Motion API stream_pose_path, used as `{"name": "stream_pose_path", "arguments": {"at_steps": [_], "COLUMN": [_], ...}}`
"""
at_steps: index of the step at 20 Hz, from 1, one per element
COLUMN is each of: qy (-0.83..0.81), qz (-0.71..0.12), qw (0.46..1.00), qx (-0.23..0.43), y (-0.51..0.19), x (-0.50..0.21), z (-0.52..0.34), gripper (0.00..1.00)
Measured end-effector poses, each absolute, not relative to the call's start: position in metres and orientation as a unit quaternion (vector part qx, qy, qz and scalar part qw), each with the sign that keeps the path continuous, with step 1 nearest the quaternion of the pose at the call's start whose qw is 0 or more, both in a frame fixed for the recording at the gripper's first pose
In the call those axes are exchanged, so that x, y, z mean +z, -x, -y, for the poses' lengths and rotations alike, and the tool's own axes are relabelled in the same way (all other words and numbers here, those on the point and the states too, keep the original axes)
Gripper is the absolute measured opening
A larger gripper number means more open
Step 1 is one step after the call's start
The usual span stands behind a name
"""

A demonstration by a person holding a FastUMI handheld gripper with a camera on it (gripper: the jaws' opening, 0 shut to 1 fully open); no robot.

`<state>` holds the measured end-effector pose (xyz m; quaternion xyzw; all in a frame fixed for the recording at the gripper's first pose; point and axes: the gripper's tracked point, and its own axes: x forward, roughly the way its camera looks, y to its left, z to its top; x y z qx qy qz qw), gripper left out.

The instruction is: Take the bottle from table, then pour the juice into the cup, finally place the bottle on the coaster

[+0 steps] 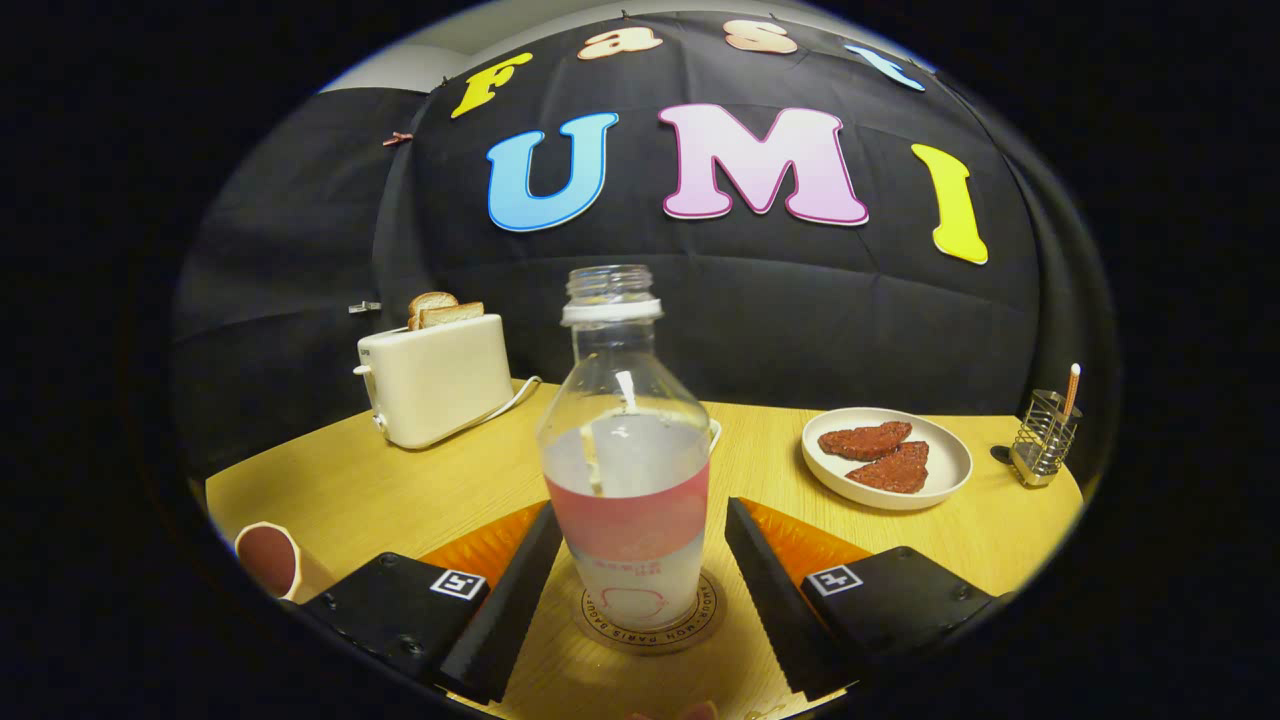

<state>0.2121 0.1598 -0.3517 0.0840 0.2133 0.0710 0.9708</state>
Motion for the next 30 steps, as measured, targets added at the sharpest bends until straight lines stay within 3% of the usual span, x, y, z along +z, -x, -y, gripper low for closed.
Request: {"name": "stream_pose_path", "arguments": {"at_steps": [7, 30], "qy": [-0.087, -0.041], "qz": [-0.209, -0.136], "qw": [0.971, 0.987], "qx": [0.072, 0.069], "y": [-0.192, -0.097], "x": [-0.325, -0.120], "z": [-0.157, -0.123], "gripper": [1.00, 0.98]}}
